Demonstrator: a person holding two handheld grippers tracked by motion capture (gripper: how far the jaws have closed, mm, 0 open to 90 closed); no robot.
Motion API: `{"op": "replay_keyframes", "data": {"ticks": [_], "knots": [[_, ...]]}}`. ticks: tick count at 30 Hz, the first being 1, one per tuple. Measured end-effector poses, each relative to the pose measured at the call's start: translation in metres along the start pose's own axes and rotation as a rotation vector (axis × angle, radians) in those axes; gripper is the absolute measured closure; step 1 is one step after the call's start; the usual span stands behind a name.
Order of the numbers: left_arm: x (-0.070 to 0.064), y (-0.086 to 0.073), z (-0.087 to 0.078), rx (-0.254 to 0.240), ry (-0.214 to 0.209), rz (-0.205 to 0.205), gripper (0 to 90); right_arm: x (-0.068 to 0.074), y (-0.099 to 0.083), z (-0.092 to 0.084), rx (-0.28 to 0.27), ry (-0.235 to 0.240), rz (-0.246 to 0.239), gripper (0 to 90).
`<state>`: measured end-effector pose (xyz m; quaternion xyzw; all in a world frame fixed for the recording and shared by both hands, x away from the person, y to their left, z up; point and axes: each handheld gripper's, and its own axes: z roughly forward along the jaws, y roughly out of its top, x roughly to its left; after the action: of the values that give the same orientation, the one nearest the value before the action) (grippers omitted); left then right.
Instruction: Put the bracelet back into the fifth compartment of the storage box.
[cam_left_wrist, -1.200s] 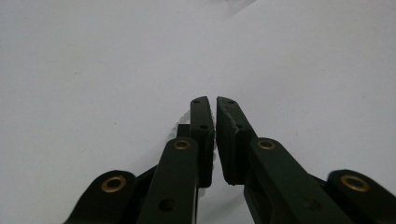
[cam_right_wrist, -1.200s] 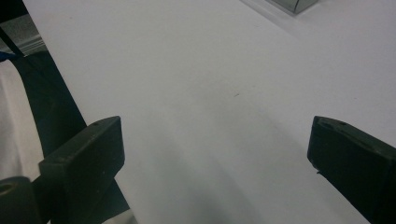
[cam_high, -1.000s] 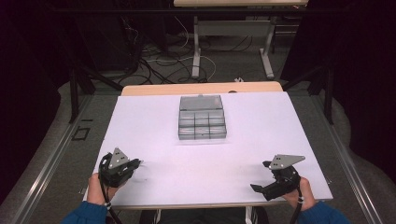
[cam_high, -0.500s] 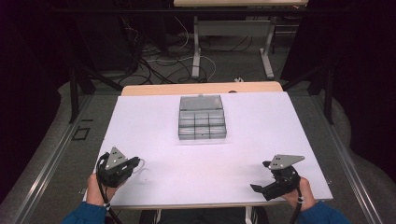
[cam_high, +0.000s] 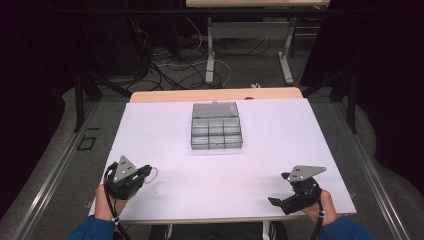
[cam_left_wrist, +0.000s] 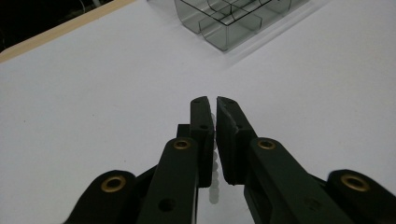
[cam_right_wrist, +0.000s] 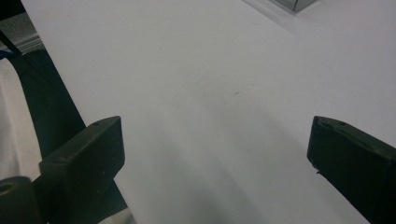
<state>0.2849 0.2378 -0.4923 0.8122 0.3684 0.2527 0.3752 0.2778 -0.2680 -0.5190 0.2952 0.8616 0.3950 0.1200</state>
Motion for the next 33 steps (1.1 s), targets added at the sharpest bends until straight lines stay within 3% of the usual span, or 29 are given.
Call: {"op": "replay_keyframes", "data": {"ticks": [7, 13, 33], "knots": [[-0.003, 0.005, 0.001, -0.031, 0.002, 0.011, 85.6, 0.0, 0.0, 0.0, -0.002, -0.014, -0.005, 2.0], [-0.006, 0.009, 0.005, -0.027, -0.007, 0.018, 85.5, 0.0, 0.0, 0.0, -0.006, -0.008, 0.012, 0.0], [-0.015, 0.029, 0.022, -0.051, -0.024, 0.051, 85.6, -0.001, 0.0, 0.0, 0.009, 0.005, -0.002, 0.0]]}}
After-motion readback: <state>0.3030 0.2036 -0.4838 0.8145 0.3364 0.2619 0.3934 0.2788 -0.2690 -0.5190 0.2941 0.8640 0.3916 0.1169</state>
